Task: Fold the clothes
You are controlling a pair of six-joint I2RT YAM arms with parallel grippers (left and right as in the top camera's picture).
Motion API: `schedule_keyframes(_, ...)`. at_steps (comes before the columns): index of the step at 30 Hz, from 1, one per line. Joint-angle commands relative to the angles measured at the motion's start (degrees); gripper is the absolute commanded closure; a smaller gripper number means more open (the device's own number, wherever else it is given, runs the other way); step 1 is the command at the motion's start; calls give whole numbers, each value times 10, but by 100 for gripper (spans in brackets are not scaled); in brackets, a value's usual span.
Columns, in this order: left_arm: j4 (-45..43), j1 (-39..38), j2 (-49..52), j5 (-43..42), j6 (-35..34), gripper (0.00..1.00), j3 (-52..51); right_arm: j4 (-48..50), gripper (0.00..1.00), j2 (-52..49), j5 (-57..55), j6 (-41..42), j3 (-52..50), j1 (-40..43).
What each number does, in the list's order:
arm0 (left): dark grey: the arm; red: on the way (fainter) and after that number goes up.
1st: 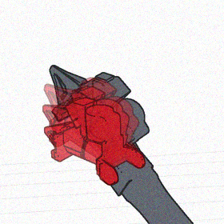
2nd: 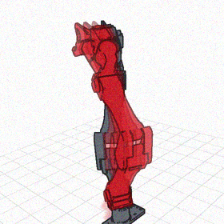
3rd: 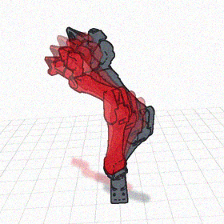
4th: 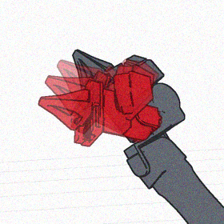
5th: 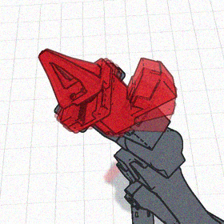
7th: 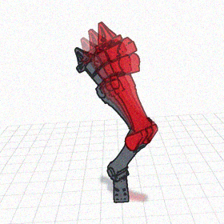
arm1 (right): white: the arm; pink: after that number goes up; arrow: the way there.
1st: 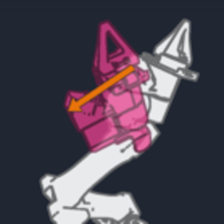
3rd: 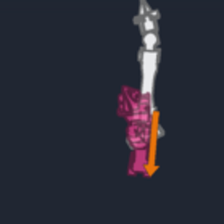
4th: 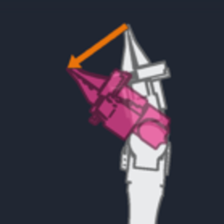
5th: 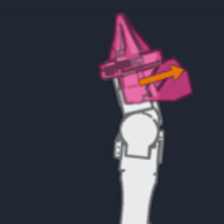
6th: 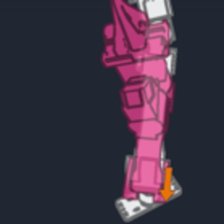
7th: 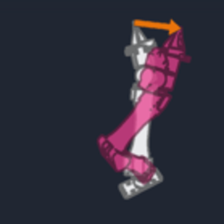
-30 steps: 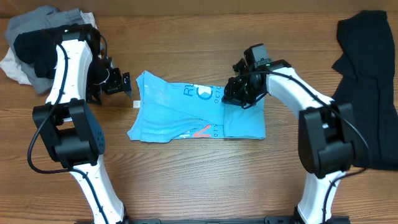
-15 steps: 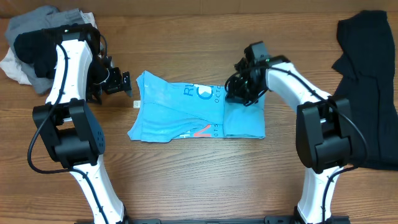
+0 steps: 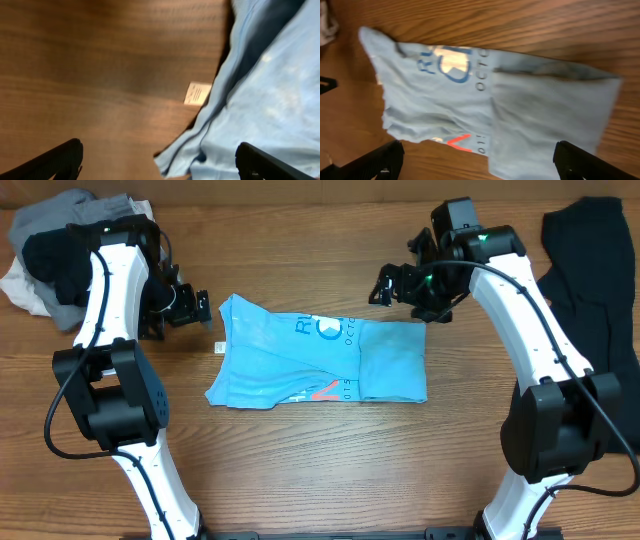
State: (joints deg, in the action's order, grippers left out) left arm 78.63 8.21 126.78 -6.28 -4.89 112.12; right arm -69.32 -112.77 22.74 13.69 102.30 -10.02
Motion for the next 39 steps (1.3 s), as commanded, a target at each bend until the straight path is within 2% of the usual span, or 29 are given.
schedule_keyframes(1,-21,-2,15,-66,56,0,0,-4,0,3,-26,-2,5,14)
schedule_keyframes(4,-35,8,37,-138,82,0,0,-11,0,3,-26,-2,5,24)
schedule_keyframes(9,-44,22,82,-209,127,0,0,-15,0,3,-29,-4,5,34)
schedule_keyframes(19,-35,54,111,-210,144,0,0,-10,0,3,-49,-5,5,33)
schedule_keyframes(29,-11,19,117,-223,176,0,-19,-2,0,3,-49,-5,5,33)
schedule_keyframes(39,-125,-31,117,-222,149,0,-160,-9,0,3,-49,-5,5,33)
